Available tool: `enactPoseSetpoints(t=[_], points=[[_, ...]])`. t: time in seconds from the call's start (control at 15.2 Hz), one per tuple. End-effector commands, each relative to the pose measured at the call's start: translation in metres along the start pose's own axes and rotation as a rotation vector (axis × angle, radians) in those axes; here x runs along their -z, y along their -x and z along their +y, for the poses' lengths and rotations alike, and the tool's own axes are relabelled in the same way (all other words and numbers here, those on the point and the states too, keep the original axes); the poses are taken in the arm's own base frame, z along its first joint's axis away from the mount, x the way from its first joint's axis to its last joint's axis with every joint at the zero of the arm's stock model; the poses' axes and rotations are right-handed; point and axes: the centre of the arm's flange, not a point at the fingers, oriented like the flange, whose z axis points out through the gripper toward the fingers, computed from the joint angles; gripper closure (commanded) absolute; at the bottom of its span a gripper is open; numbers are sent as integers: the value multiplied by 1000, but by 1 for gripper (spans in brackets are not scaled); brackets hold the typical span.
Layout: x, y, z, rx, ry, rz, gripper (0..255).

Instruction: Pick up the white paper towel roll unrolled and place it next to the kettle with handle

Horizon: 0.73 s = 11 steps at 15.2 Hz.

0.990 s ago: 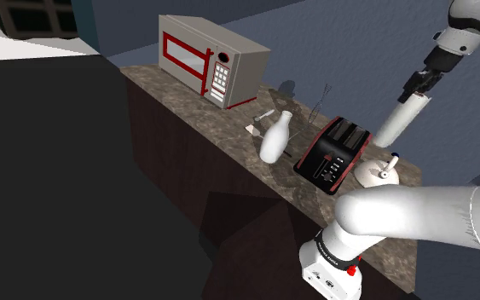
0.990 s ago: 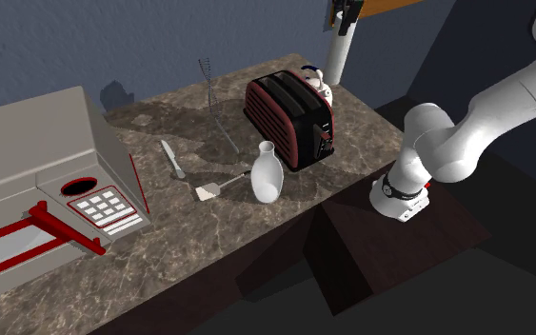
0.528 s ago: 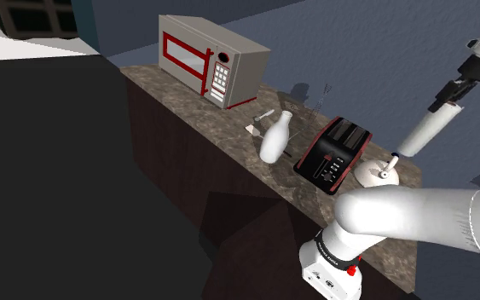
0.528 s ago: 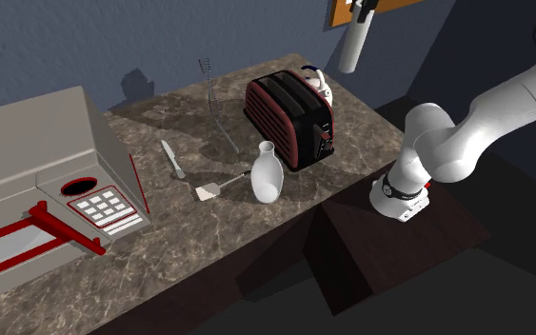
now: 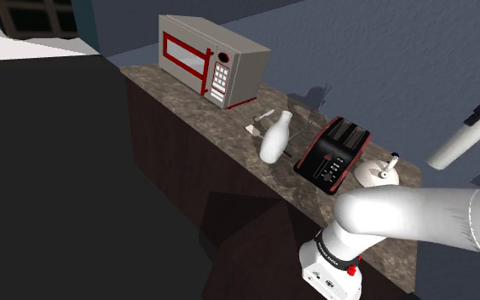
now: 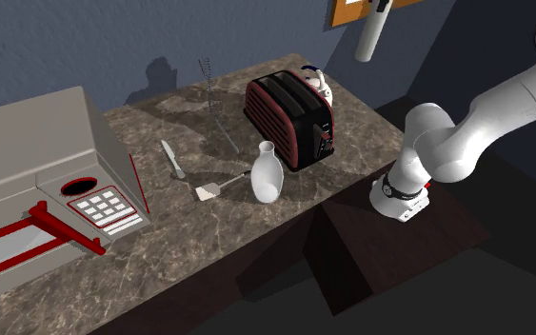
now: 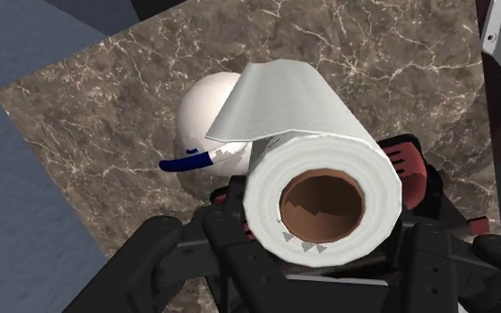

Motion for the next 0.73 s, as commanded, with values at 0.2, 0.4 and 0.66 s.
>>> enactPoseSetpoints(t=[0.2, 0.4, 0.66], points=[[2, 54, 39, 1, 0, -1, 255], [4, 85, 62, 1, 0, -1, 255], [-5, 109, 79, 1, 0, -1, 255]])
